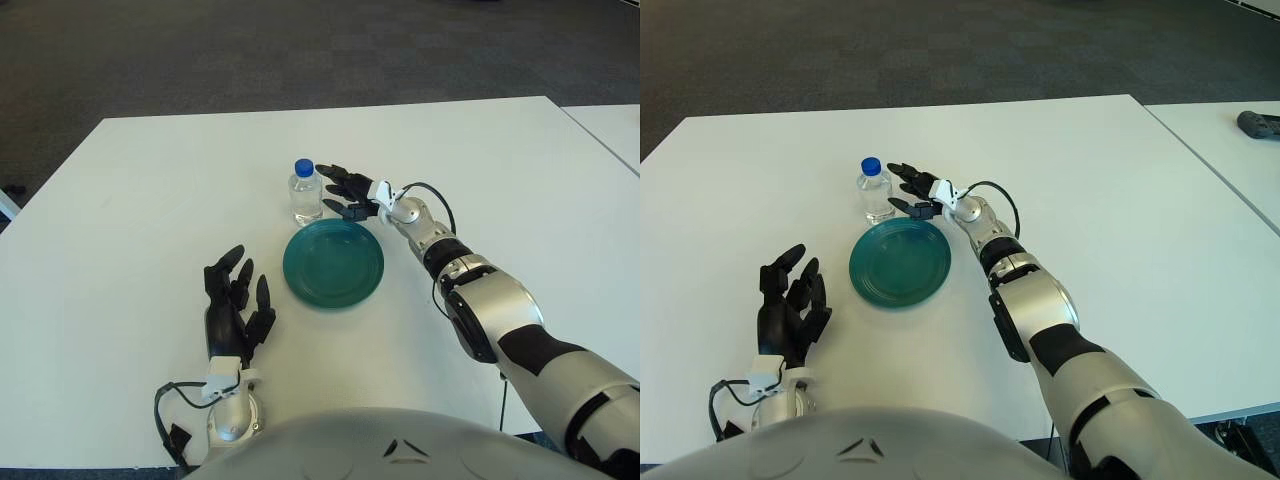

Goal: Put the bottle into the plate.

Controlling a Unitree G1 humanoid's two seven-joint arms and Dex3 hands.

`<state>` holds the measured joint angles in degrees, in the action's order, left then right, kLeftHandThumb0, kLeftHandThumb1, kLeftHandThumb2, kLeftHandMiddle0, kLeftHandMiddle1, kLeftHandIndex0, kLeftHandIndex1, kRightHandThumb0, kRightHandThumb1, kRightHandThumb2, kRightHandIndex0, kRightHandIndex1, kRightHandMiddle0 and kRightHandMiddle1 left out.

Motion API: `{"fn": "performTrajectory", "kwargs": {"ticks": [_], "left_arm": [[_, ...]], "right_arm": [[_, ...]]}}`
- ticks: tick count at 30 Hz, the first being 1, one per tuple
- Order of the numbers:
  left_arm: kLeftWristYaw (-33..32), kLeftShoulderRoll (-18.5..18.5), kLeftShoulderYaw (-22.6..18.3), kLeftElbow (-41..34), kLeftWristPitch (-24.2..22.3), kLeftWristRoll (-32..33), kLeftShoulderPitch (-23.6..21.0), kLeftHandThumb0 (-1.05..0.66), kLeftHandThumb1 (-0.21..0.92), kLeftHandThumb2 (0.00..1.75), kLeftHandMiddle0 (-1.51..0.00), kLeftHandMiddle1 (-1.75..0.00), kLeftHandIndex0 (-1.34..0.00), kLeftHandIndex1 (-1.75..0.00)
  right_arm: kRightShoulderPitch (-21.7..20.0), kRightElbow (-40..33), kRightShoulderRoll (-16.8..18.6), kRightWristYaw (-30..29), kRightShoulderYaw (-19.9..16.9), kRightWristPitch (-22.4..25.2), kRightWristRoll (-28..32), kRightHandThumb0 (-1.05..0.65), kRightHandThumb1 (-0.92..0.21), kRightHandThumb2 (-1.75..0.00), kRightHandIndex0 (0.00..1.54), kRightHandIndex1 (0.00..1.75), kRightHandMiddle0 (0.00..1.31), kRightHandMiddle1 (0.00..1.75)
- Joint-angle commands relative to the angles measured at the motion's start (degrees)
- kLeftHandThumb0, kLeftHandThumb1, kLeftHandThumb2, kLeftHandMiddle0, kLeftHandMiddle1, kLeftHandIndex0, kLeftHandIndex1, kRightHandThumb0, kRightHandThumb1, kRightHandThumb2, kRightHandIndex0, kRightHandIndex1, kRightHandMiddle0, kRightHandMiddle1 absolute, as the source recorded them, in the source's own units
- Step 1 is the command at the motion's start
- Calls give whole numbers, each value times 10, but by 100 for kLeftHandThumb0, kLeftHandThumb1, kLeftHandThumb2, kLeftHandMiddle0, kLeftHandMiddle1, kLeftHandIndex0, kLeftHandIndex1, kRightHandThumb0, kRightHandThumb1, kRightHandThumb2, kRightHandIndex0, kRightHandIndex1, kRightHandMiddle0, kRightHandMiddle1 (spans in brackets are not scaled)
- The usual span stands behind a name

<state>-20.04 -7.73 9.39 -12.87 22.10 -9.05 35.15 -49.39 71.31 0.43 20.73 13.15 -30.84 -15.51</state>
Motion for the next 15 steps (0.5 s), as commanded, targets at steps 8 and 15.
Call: {"fn": "performTrajectory", "kwargs": {"ticks": [8, 15], "left_arm": [[-12, -21, 7, 4, -1, -4, -1, -75, 92, 59, -50, -10, -6, -97], [-16, -25, 12, 13, 1, -5, -11, -74, 92, 57, -51, -10, -5, -97]], "right_arm": [[5, -12, -9, 23, 12, -53, -8, -105, -92, -79, 0, 0, 1, 0], [21, -22, -8, 87, -7, -76, 26, -105, -92, -81, 0, 0, 3, 2]]}}
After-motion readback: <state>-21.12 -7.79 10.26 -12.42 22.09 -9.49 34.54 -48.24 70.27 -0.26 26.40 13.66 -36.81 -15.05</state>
